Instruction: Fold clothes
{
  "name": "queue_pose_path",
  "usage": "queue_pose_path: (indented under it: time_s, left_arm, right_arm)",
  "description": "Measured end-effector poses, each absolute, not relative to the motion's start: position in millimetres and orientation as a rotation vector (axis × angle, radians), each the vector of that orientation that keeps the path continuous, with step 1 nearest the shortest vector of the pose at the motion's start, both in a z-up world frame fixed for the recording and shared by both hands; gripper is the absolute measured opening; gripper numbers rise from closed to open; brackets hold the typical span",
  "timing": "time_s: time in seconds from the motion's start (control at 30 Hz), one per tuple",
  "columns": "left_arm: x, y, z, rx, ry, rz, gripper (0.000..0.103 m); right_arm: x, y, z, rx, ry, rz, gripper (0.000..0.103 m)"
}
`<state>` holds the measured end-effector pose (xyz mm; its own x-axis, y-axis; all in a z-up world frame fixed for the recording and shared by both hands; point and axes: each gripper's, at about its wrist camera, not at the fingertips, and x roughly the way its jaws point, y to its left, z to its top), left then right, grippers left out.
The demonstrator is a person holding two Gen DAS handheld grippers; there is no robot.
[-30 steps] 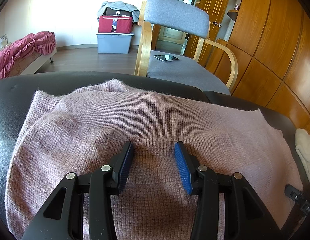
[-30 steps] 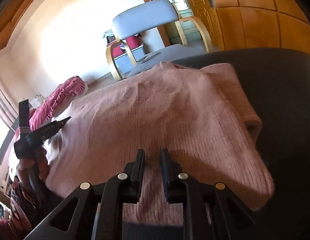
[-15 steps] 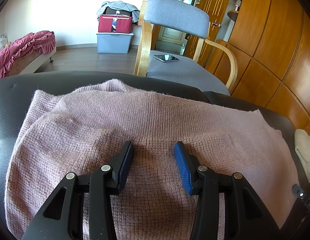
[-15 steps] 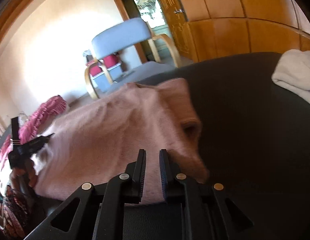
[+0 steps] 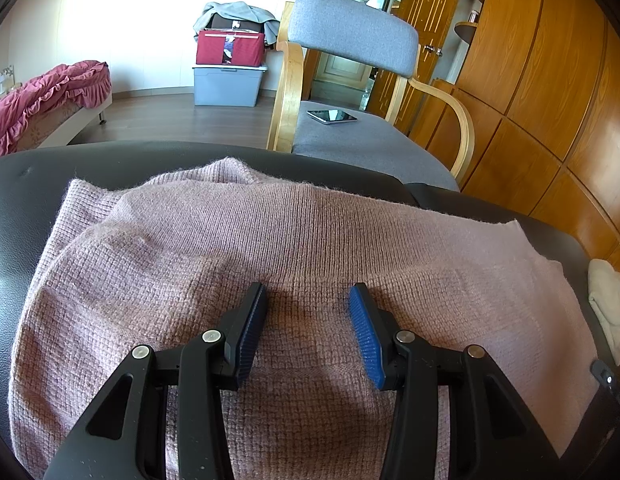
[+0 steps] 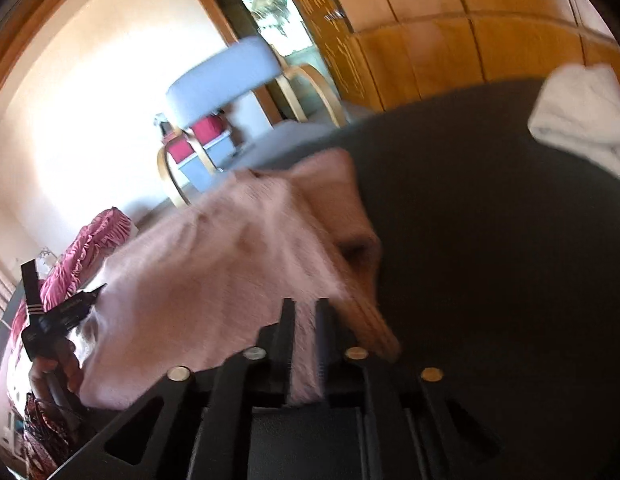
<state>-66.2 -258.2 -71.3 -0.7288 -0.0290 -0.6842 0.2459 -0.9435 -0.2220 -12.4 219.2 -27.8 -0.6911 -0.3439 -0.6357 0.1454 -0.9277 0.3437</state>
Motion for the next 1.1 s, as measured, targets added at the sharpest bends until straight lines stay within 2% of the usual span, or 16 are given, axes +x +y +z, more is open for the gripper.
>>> queue_pose_path:
  time_s: [0.07,0.13,0.27,0.5,0.67,0.8,1.03,1.1]
  left_arm:
    - [-66.1,-258.5,-71.2,1.081,0.454,-2.753,0.047]
    - [-66.2,-258.6,-71.2,1.081,0.455,-2.753,0.047]
    - [-66.3,-258.5,-71.4,1.081,0.457,-2.754,0.047]
    - [-66.5,-258.1,-71.7,1.080,0.459,-2.754,0.047]
    - [-66.6,-257.9,-71.8,1.080,0.461,-2.755,0.047]
    - [-66.6,-258.1,-71.7,1.080,0.462,-2.754,0.047]
    - [-66.3,-258.3,-71.8,1.079,0.463,-2.755,0.047]
    - [-66.3,-258.4,-71.8,1.079,0.463,-2.755,0.047]
  right_arm:
    - [-18.7,211.9,-23.4,1.071,-0.341,-2.679,0.014]
    - [-28.3,213.5,-20.2,1.053,-0.390,-2.669,0.015]
    - [-49.5,228.3,-14.5,1.033,-0.437,-2.750,0.025]
    - [-107.5,284.0,-46.5,1.195,-0.842,-2.458,0.028]
    - [-131.3,291.1,-69.2,1.268,-0.992,-2.259,0.033]
    - [-148.3,284.1,-72.9,1.265,-1.002,-2.143,0.037]
    - [-169.0,257.5,-66.5,1.290,-0.846,-2.040,0.056]
    - [-172.2,250.0,-65.3,1.290,-0.801,-2.027,0.057]
